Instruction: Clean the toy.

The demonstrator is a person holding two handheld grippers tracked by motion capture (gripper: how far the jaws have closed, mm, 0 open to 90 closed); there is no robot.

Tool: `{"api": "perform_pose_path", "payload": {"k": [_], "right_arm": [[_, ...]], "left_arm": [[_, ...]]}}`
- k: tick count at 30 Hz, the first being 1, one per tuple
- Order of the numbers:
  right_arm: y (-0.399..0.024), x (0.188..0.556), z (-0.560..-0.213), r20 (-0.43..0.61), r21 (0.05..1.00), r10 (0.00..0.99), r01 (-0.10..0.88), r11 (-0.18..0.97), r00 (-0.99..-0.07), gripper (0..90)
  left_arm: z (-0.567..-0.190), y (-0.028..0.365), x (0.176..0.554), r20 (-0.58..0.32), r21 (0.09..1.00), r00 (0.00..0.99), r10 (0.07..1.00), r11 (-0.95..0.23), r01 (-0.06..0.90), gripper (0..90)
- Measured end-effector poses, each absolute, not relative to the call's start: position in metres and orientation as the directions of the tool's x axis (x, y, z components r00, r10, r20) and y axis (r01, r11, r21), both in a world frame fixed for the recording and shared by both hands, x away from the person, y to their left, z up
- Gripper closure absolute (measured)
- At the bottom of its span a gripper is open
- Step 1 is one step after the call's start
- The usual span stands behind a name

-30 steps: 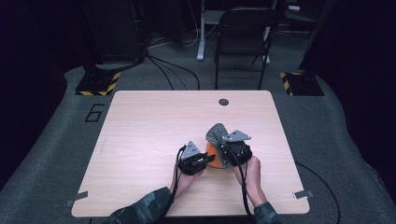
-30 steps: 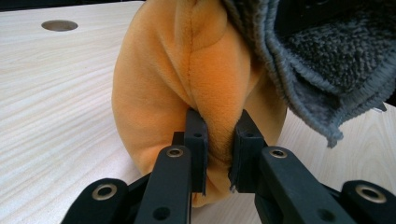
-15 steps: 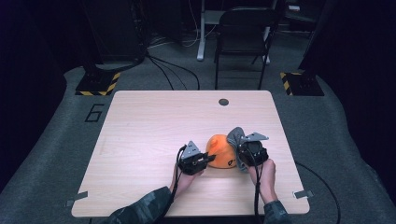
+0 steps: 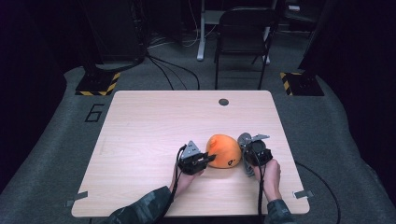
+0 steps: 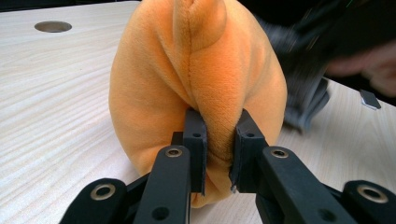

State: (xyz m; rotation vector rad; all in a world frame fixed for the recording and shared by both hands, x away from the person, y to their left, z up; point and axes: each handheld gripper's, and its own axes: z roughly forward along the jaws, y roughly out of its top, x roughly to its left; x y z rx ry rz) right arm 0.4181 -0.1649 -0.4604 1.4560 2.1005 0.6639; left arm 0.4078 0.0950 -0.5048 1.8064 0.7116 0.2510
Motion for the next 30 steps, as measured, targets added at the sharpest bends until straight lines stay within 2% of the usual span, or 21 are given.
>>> {"api": "perform_pose_path", "payload": {"k": [2,5,9,12,22,30], "right_arm": [[-0.162,0.409,-0.438,-0.107,0.702,0.942,0.646,0.299,-0.319,73.3],[-0.146,0.394,-0.409,-0.077,0.777,0.919,0.554,0.299,-0.387,73.2],[-0.111,0.385,-0.404,-0.114,0.79,0.868,0.486,0.375,-0.484,73.1],[-0.102,0.39,-0.418,-0.151,0.763,0.863,0.498,0.412,-0.482,73.1],[-0.145,0.406,-0.444,-0.081,0.711,0.926,0.629,0.313,-0.369,73.0],[-0.164,0.421,-0.477,-0.099,0.583,0.942,0.749,0.315,-0.32,72.8]], "left_arm": [[-0.505,0.094,0.407,-0.171,0.92,0.798,0.578,-0.198,0.34,79.0],[-0.505,0.094,0.407,-0.157,0.922,0.799,0.581,-0.204,0.33,79.0],[-0.505,0.093,0.406,-0.159,0.922,0.797,0.583,-0.201,0.331,79.1],[-0.505,0.094,0.408,-0.152,0.92,0.798,0.584,-0.213,0.33,79.0],[-0.505,0.093,0.408,-0.158,0.92,0.802,0.576,-0.209,0.332,78.9],[-0.505,0.094,0.408,-0.157,0.92,0.804,0.574,-0.212,0.33,78.8]]}}
